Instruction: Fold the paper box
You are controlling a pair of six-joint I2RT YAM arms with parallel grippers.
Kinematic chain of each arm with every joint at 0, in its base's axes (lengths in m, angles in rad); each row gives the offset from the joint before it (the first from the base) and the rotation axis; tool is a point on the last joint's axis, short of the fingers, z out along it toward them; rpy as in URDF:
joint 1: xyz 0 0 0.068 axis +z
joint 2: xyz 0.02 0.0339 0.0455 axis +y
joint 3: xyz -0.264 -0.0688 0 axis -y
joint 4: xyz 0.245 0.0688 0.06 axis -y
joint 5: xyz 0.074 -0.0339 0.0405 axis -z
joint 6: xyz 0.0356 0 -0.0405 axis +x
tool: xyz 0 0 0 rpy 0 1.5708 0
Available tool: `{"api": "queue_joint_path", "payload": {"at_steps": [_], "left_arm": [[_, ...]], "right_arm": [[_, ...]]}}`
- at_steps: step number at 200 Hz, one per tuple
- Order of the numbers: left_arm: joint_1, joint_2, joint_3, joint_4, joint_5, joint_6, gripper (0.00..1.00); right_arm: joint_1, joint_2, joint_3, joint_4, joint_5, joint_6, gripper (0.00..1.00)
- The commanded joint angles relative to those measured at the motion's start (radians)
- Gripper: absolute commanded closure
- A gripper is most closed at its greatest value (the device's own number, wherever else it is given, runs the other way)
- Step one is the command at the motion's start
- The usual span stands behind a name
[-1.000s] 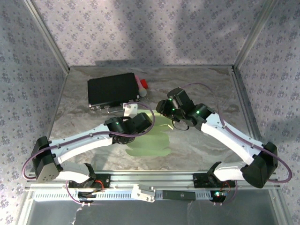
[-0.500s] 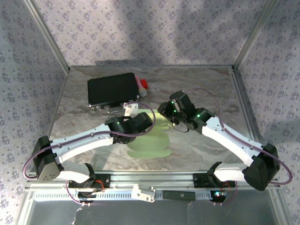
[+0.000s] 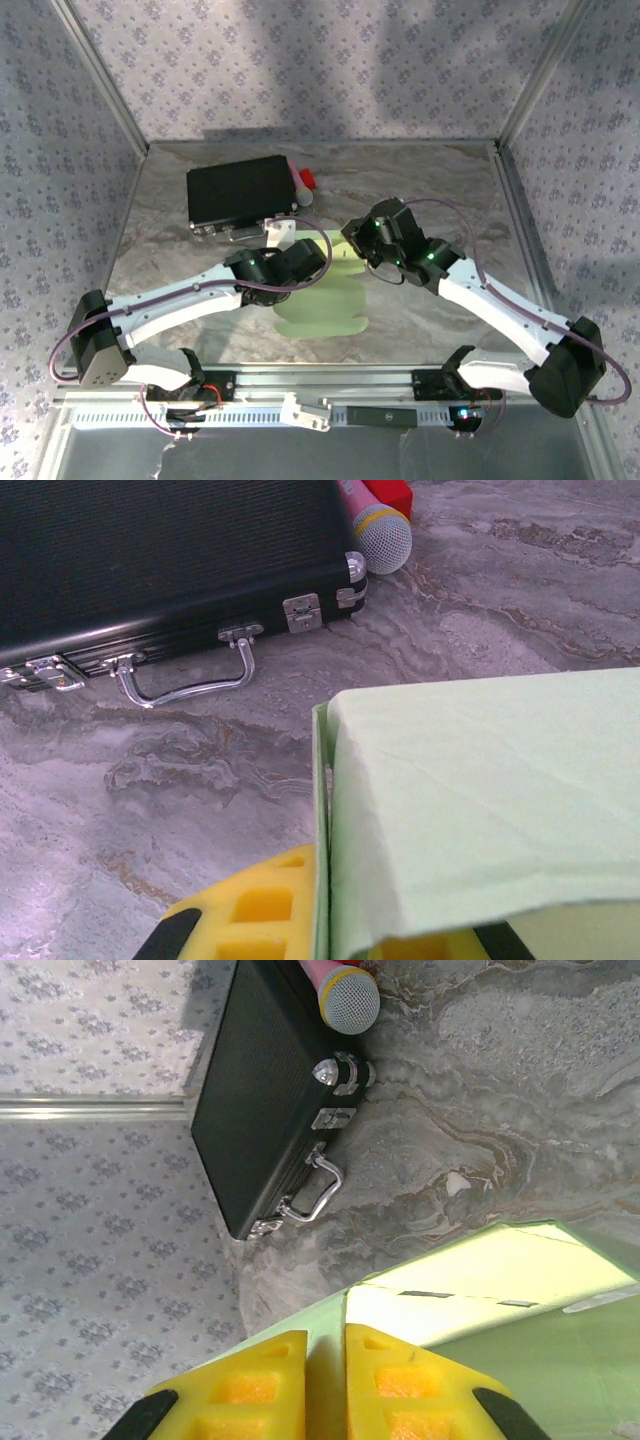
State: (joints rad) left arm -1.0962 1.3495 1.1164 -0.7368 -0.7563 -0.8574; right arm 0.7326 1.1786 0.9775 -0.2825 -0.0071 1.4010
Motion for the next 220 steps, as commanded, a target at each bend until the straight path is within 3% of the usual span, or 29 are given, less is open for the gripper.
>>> {"api": "queue_joint_path", "payload": {"at_steps": [1,12,31,53,85,99,132,220], "left_arm": [[-0.010,-0.004,0.034,0.027,-0.017,0.000,1.00],[-0.010,-0.007,0.031,0.032,-0.017,0.000,1.00],[-0.005,-0.010,0.030,0.042,-0.015,0.007,1.00],[0.007,-0.014,0.039,0.040,-0.014,0.018,1.00],[0.026,-0.025,0.041,0.048,-0.005,0.027,1.00],[0.029,-0.028,0.041,0.052,-0.003,0.029,1.00],[0.033,-0.022,0.048,0.048,0.004,0.032,1.00],[0.044,-0.023,0.053,0.042,0.030,0.035,1.00]], "right_arm": [[0.001,-0.041,-0.007,0.003,0.028,0.038,0.85],[-0.005,-0.053,-0.006,-0.003,0.033,0.027,0.79],[-0.014,-0.081,0.020,-0.056,0.032,-0.072,0.51],[0.000,-0.186,-0.011,-0.172,0.110,-0.170,0.39],[0.093,-0.409,-0.221,-0.181,0.257,-0.246,0.37],[0.133,-0.437,-0.310,-0.124,0.258,-0.232,0.37],[0.157,-0.358,-0.365,0.038,0.248,-0.242,0.40],[0.097,-0.145,-0.273,0.139,0.197,-0.279,0.53]]}}
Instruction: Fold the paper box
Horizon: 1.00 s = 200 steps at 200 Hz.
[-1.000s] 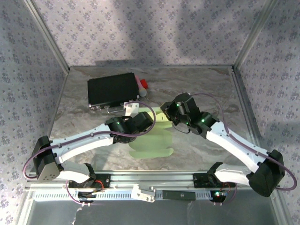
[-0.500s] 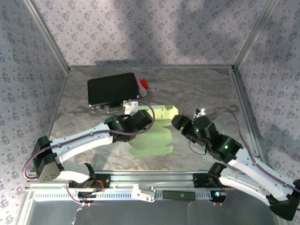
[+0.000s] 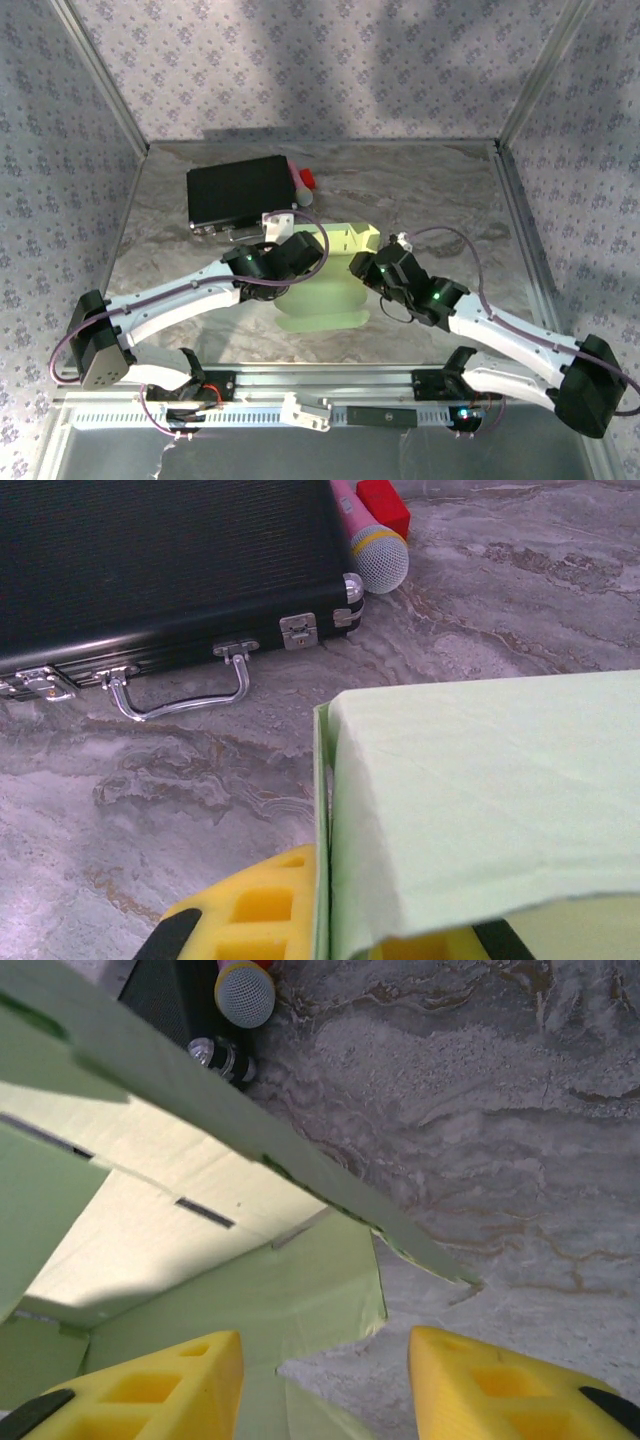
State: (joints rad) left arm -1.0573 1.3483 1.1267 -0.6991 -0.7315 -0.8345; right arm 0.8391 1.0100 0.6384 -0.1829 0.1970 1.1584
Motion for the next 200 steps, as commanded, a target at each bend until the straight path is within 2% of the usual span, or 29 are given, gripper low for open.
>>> {"api": "queue_joint_path", "payload": {"at_steps": [1,68,145,181,200], "left_arm": [[0.006,-0.021,0.043,0.006,0.006,0.012,1.00],[0.006,-0.020,0.045,0.009,0.012,0.017,1.00],[0.007,-0.018,0.039,0.015,0.021,0.020,1.00],[0.030,-0.041,0.027,0.015,0.046,0.052,1.00],[0.085,-0.063,0.018,0.066,0.130,0.106,1.00]], "right_arm": [[-0.009,0.025,0.069,0.037,-0.007,-0.037,0.53],[-0.006,0.121,0.134,0.051,-0.054,-0.074,0.59],[0.063,0.221,0.215,0.089,-0.103,-0.160,0.56],[0.039,0.123,0.225,0.019,-0.144,-0.265,0.52],[-0.011,0.013,0.244,-0.055,-0.231,-0.403,0.50]]}}
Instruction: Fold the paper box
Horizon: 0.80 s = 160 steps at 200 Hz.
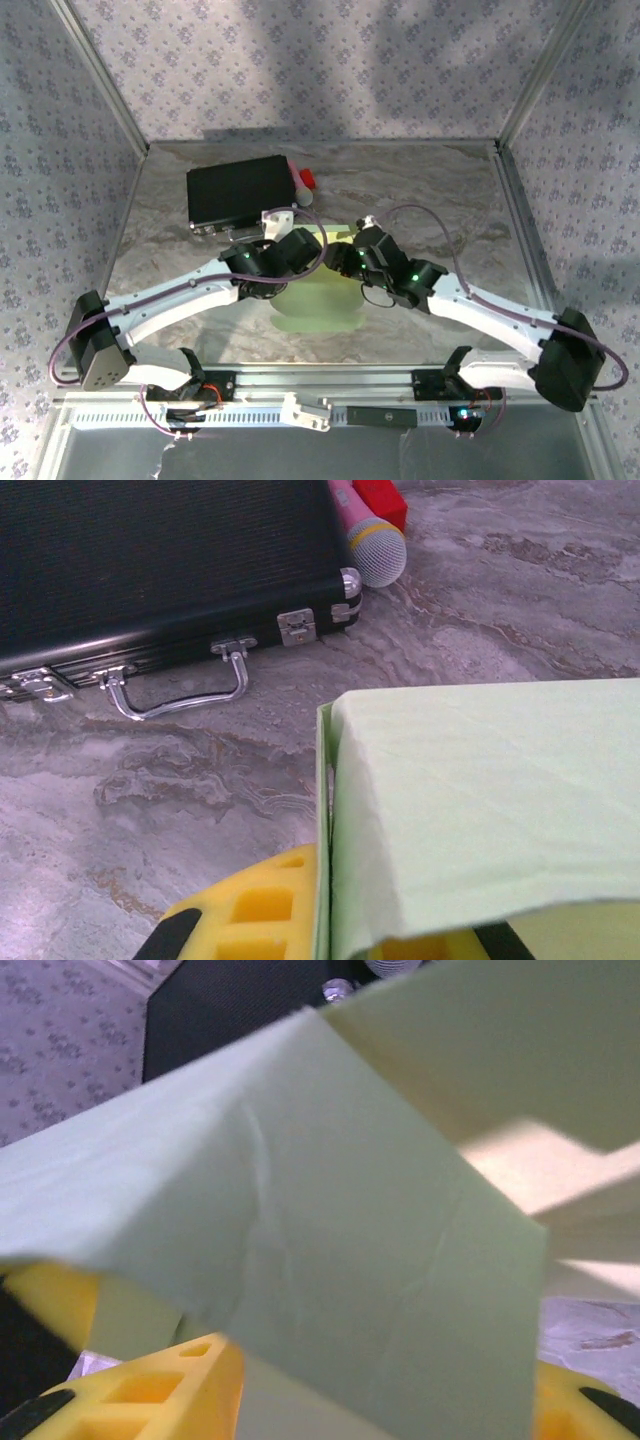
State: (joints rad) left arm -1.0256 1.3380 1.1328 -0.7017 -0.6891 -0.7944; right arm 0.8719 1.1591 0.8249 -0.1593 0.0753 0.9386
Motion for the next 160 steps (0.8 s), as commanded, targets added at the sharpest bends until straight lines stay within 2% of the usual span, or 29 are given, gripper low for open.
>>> {"api": "queue_joint_path", "payload": {"at_steps": [1,19,45,69,86,102,128,160], "left_arm": [[0.058,-0.054,0.012,0.072,0.095,0.071,1.00],[0.138,-0.078,0.004,0.106,0.230,0.129,1.00],[0.242,-0.103,0.019,0.108,0.394,0.209,1.00],[0.313,-0.109,0.049,0.087,0.509,0.271,1.00],[0.352,-0.112,0.061,0.083,0.599,0.309,1.00],[0.382,-0.108,0.073,0.074,0.673,0.333,1.00],[0.405,-0.099,0.081,0.061,0.704,0.355,1.00],[0.420,-0.099,0.077,0.075,0.747,0.371,1.00]], "right_arm": [[-0.049,-0.142,0.057,-0.082,-0.118,-0.190,0.50],[-0.167,-0.255,0.057,-0.114,-0.293,-0.260,0.47],[-0.436,-0.367,0.045,-0.097,-0.612,-0.293,0.46],[-0.629,-0.355,0.038,-0.061,-0.764,-0.294,0.50],[-0.734,-0.287,-0.004,0.090,-0.905,-0.259,0.54],[-0.749,-0.206,-0.017,0.198,-1.026,-0.271,0.58],[-0.704,-0.137,-0.002,0.190,-1.079,-0.408,0.60],[-0.685,-0.107,-0.004,0.207,-1.133,-0.483,0.61]]}}
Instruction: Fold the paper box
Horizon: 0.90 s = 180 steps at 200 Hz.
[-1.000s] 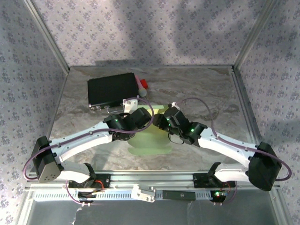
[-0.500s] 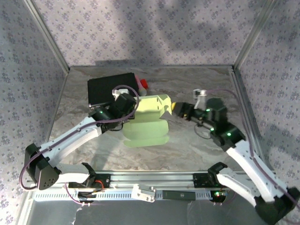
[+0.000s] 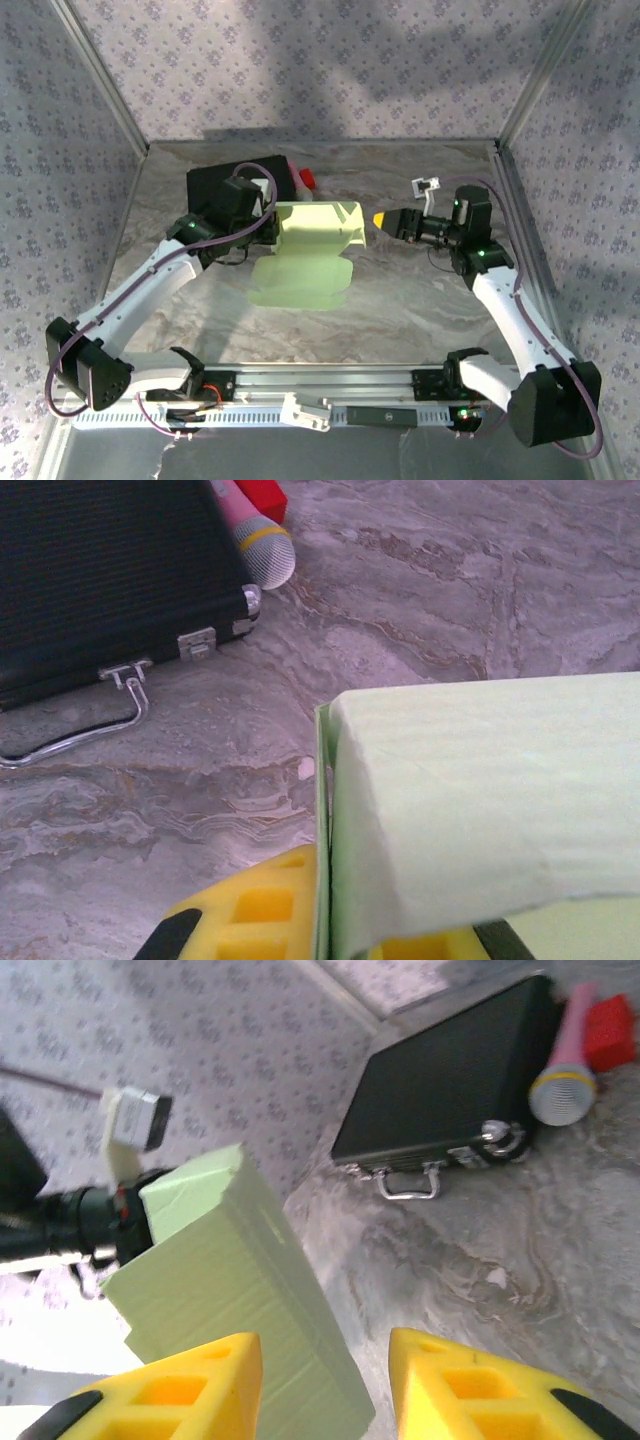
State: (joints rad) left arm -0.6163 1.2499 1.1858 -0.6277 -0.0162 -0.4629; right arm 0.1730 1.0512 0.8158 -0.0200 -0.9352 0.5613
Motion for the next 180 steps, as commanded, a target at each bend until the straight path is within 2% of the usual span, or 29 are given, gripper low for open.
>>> {"api": "queue_joint_path", "payload": {"at_steps": [1,32,88,180], "left_arm": [[0.010,-0.010,0.025,0.001,0.074,0.039,1.00],[0.012,0.003,0.034,0.009,0.093,0.046,1.00],[0.012,0.007,0.044,0.004,0.103,0.042,1.00],[0.001,0.013,0.052,0.010,0.109,0.038,1.00]], "right_arm": [[0.015,0.004,0.006,0.067,-0.123,-0.107,0.61],[0.068,0.057,0.050,-0.032,-0.112,-0.212,0.64],[0.110,0.094,0.067,0.019,-0.133,-0.207,0.67],[0.199,0.149,0.167,-0.126,0.003,-0.320,0.68]]}}
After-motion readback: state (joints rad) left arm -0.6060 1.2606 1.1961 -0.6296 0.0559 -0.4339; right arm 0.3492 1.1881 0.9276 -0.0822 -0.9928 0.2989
